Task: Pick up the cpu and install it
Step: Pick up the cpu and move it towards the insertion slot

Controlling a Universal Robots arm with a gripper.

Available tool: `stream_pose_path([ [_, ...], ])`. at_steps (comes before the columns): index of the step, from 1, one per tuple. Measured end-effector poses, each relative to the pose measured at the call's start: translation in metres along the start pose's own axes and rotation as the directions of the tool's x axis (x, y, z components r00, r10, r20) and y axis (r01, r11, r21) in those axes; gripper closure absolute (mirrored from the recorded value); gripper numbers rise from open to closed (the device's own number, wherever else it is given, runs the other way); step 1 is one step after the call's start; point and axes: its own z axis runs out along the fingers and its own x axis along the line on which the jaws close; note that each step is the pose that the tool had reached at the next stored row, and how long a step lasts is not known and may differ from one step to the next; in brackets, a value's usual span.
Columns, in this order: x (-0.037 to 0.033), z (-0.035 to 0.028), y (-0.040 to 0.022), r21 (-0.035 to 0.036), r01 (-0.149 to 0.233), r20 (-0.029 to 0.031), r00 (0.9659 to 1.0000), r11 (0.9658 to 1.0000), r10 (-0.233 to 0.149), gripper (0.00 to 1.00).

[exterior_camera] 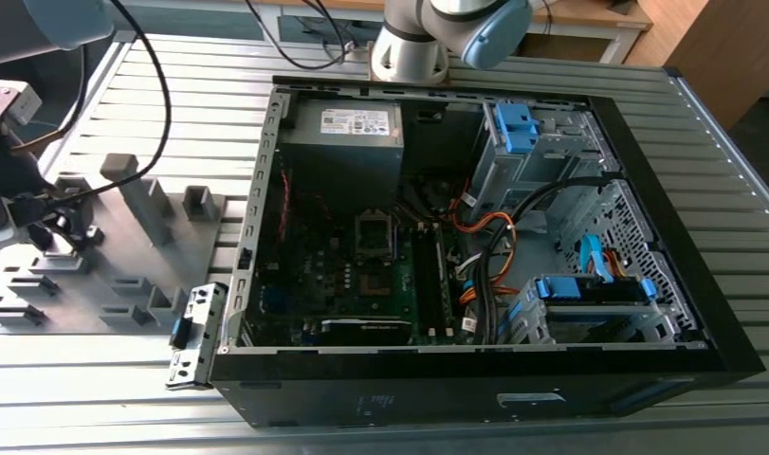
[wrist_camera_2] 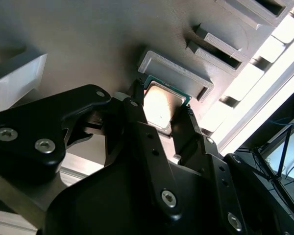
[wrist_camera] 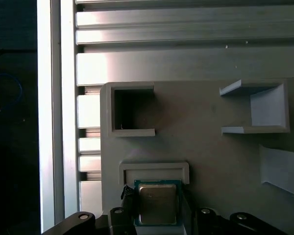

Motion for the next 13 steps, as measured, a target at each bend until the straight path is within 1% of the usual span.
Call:
stream_pose_path([
  [4, 0.0000, -0.0064, 0.0003, -0.0001, 0.000, 0.0001, 1.0000, 1.0000, 0.000, 0.53],
  [10, -0.0002, -0.0215, 0.0009, -0.0022, 0.000, 0.0000, 1.0000, 1.0000, 0.000, 0.53],
  [11, -0.0002, -0.0231, 0.0009, -0.0023, 0.000, -0.0002, 1.0000, 1.0000, 0.000, 0.53],
  [13, -0.0003, -0.0231, 0.0010, -0.0027, 0.000, 0.0000, 1.0000, 1.0000, 0.000, 0.53],
])
